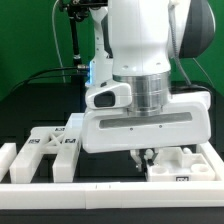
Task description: Assemble chair
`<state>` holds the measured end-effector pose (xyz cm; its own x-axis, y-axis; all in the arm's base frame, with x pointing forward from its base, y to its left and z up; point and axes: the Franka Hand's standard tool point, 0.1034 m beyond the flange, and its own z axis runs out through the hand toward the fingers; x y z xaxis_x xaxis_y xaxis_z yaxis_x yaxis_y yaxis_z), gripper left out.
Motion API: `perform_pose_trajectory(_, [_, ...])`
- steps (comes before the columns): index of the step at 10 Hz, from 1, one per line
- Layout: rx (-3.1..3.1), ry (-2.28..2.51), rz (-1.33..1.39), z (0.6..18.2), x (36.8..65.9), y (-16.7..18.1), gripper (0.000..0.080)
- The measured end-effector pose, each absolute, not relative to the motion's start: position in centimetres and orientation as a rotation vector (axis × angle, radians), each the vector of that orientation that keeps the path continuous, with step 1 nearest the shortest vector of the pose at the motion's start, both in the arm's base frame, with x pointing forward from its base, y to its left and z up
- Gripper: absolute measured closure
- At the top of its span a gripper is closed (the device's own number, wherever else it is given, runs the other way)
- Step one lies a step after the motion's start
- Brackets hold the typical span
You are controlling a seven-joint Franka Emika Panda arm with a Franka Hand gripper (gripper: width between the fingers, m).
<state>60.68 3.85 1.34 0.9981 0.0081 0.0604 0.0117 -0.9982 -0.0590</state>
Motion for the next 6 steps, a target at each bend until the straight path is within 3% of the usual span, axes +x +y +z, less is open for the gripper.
perform_pose_trajectory(6, [-3.082, 0.085, -0.074, 1.3, 61.9, 3.8, 0.0768])
